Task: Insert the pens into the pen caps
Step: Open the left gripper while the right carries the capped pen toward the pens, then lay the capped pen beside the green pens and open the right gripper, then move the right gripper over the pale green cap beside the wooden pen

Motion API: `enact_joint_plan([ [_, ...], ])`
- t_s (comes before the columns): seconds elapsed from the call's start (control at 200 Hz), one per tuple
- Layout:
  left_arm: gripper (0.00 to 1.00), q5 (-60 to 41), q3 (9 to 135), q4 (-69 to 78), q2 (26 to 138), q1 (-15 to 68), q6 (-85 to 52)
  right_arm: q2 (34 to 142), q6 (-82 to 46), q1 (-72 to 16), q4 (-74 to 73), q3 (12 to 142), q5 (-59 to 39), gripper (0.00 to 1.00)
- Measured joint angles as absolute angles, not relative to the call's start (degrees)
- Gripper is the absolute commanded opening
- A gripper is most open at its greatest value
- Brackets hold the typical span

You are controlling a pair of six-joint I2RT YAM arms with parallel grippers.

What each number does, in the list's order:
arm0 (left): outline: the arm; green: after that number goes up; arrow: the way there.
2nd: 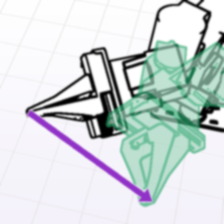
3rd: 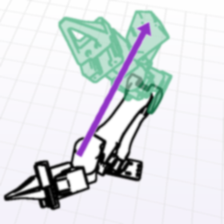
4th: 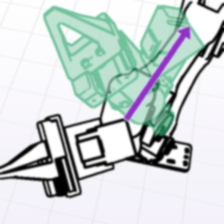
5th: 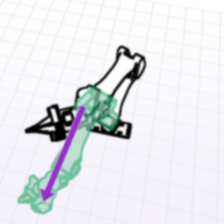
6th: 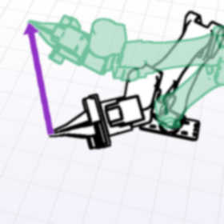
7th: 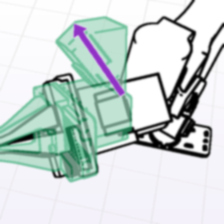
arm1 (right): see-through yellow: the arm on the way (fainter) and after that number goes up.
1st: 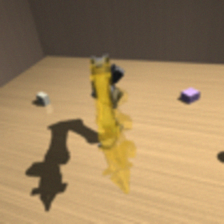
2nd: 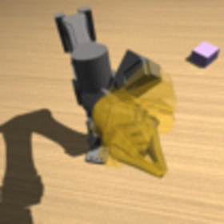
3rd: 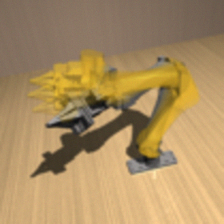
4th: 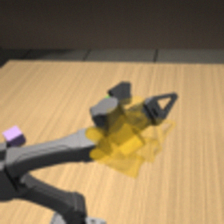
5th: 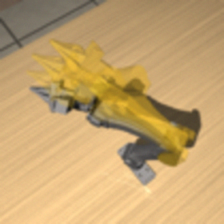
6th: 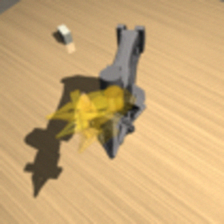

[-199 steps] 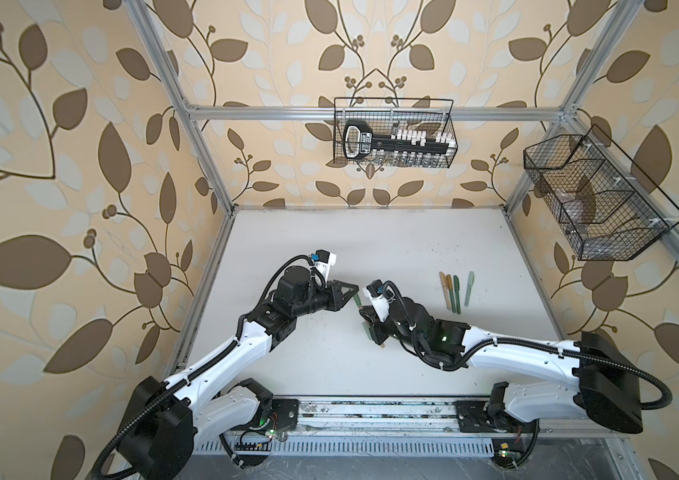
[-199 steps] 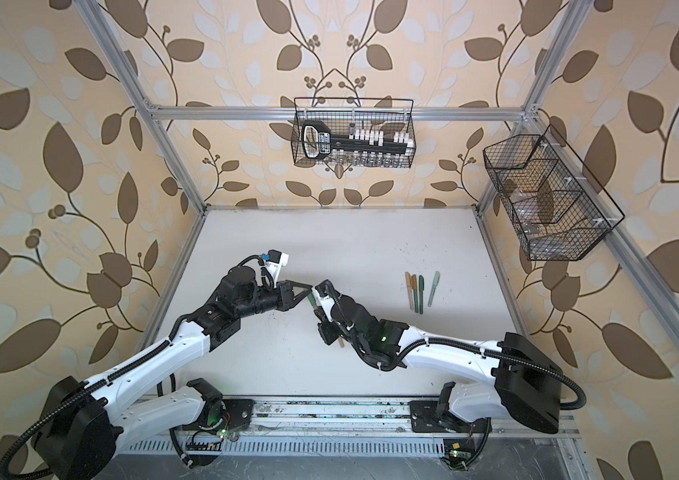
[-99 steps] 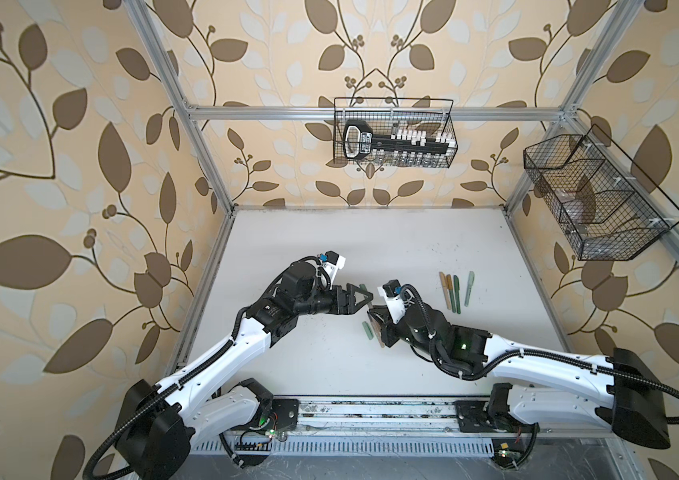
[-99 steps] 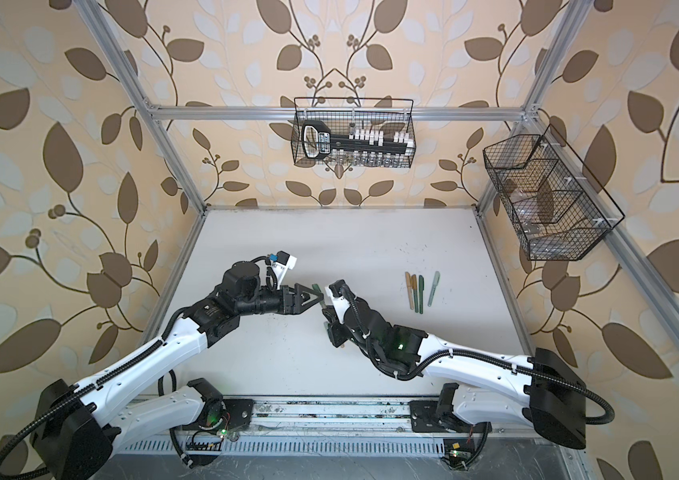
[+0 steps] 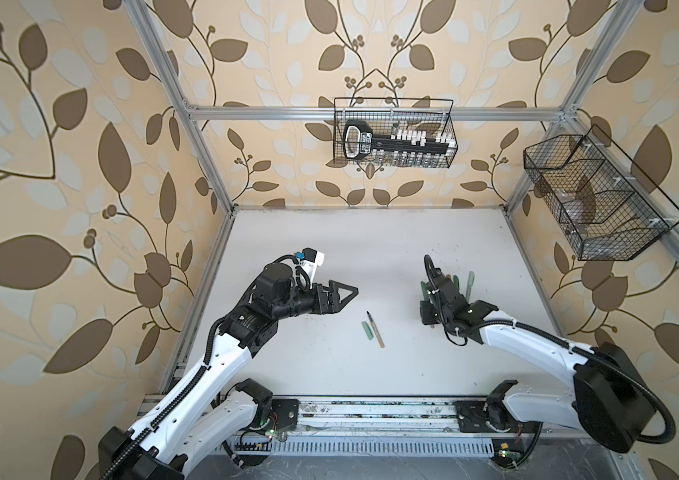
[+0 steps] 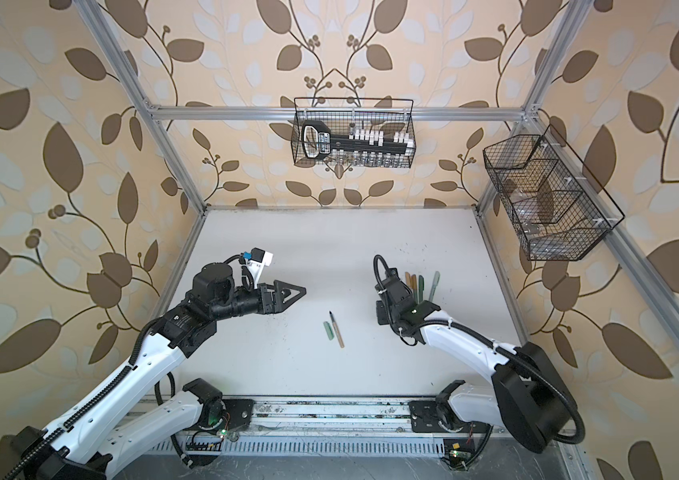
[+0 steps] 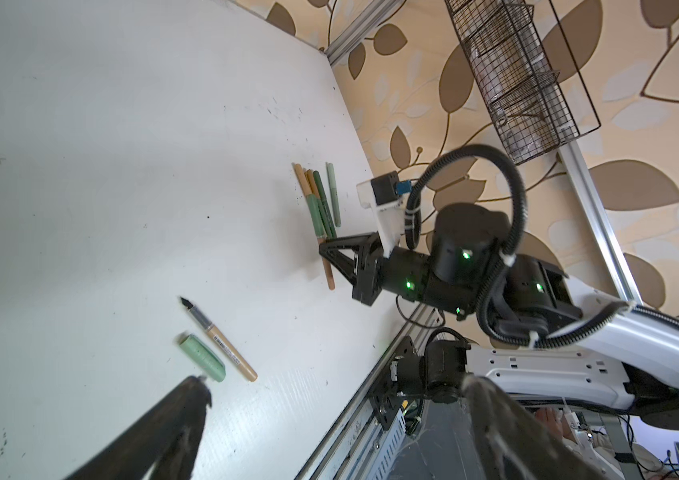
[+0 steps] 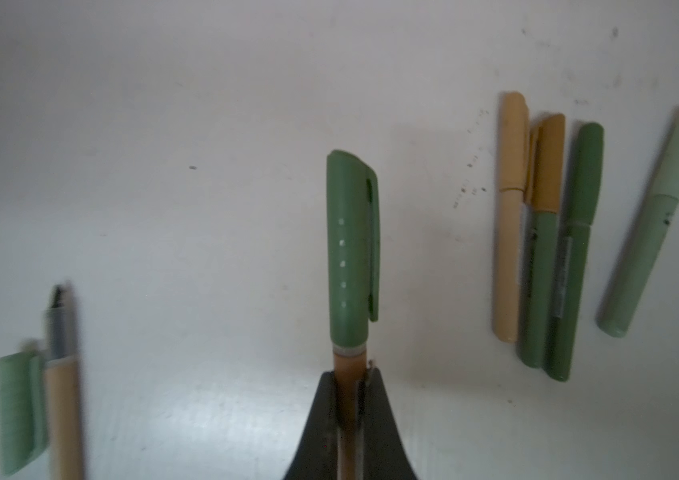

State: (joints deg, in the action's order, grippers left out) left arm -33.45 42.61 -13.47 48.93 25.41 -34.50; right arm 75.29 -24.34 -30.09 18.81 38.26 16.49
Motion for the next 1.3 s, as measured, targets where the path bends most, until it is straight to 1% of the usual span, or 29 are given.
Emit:
enact_joint_plan([
  [0.16, 0.99, -33.30, 41.87, -15.59, 47.29, 25.41, -34.46, 83.68, -22.44, -22.55, 22.02, 42.83, 14.39, 0.00],
  [0.415, 0.99, -32.91, 41.87, -16.34, 46.92, 25.41, -34.41, 94.83, -19.94, -21.87, 24.97, 53.47, 15.03, 0.00],
  [0.51, 0.99, -32.88, 41.87, -16.49, 46.87, 25.41, -34.26, 98.06, -19.29, -21.74, 26.02, 54.96, 15.44, 0.07],
  [0.58, 0.99, -32.86, 41.87, -16.71, 46.72, 25.41, -34.20, 98.63, -19.00, -21.93, 26.50, 55.90, 16.12, 0.19],
  [0.69, 0.99, -32.51, 41.85, -17.21, 46.22, 25.41, -34.00, 98.65, -18.70, -22.98, 27.75, 56.40, 16.80, 0.34],
  [0.735, 0.99, -32.29, 41.82, -17.50, 46.06, 25.41, -33.95, 98.65, -19.11, -24.05, 28.53, 56.75, 17.12, 0.40],
  [0.845, 0.99, -30.00, 41.63, -18.70, 46.00, 25.41, -33.87, 97.51, -19.22, -27.68, 30.33, 57.39, 18.13, 0.47],
  [0.985, 0.99, -26.15, 39.62, -20.67, 46.00, 25.41, -33.91, 91.79, -20.45, -34.26, 31.62, 57.19, 18.15, 0.53],
  [1.125, 0.99, -20.97, 37.10, -23.18, 45.82, 25.41, -34.85, 86.63, -22.06, -42.48, 29.67, 55.35, 15.42, 0.53],
  [1.195, 0.99, -18.55, 36.40, -24.29, 45.82, 25.39, -35.24, 86.91, -23.05, -46.48, 28.14, 54.39, 13.93, 0.53],
  [1.305, 0.99, -14.68, 36.27, -26.11, 46.13, 24.93, -36.58, 89.78, -24.49, -52.14, 25.96, 53.84, 12.29, 0.50],
])
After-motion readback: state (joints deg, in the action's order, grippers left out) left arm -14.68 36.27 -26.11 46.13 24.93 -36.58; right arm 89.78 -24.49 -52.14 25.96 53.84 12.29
